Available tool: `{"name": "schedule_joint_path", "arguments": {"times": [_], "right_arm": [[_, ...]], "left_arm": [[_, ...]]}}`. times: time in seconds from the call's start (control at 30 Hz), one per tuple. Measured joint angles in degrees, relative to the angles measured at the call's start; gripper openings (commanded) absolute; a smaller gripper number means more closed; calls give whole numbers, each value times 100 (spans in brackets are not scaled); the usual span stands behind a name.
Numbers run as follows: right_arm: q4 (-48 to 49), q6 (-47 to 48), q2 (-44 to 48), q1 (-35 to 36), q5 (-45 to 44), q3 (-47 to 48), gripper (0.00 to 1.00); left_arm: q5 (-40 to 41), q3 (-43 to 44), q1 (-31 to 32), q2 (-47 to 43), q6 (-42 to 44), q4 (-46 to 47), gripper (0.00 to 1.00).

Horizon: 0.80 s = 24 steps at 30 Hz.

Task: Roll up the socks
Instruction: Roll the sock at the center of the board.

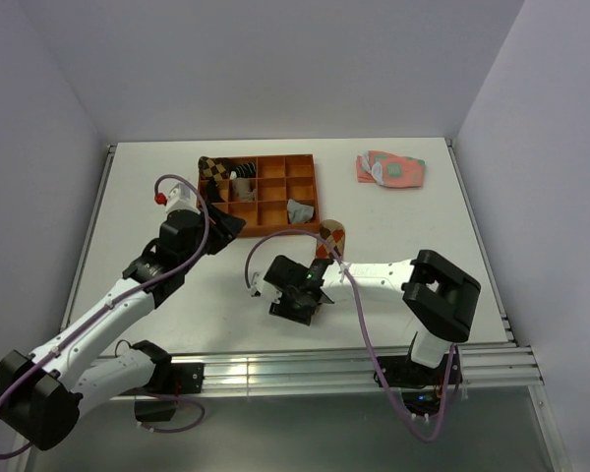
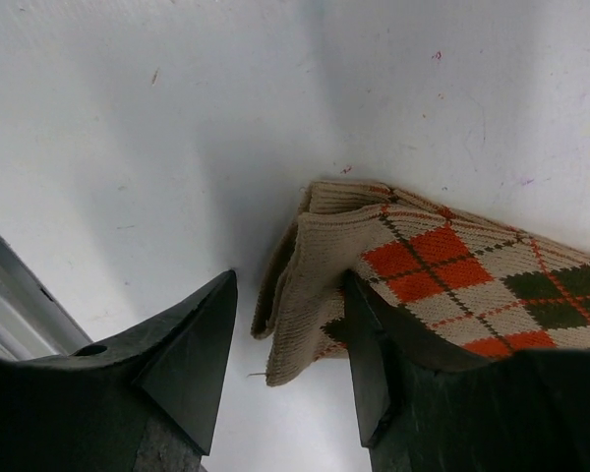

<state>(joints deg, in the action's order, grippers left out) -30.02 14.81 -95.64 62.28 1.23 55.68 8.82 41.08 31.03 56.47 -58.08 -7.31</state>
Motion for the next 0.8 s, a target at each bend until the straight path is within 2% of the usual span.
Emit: {"name": "schedule_joint_path", "arguments": {"times": [0.13,0.3,0.4,0.63,0.8], "right_arm": [[26,2,-61,-2,-39,0,51],[37,96,-61,-70,-11,0,31],[26,179,-44,-256,254,4,24],[-511,787,90,-1237,1709,33,20],[-1587,1593,-9,-1969,3097,424,19]], "left_arm": [[-68,-2,-11,151,0,109,54],[-162,-94,-11,297,-4,284,54],[-208,-177,-11,317,-7,409,52],[-321,-372,7,446,-11,975,35],[-203,-850,326,481,-2,1628,22]]}}
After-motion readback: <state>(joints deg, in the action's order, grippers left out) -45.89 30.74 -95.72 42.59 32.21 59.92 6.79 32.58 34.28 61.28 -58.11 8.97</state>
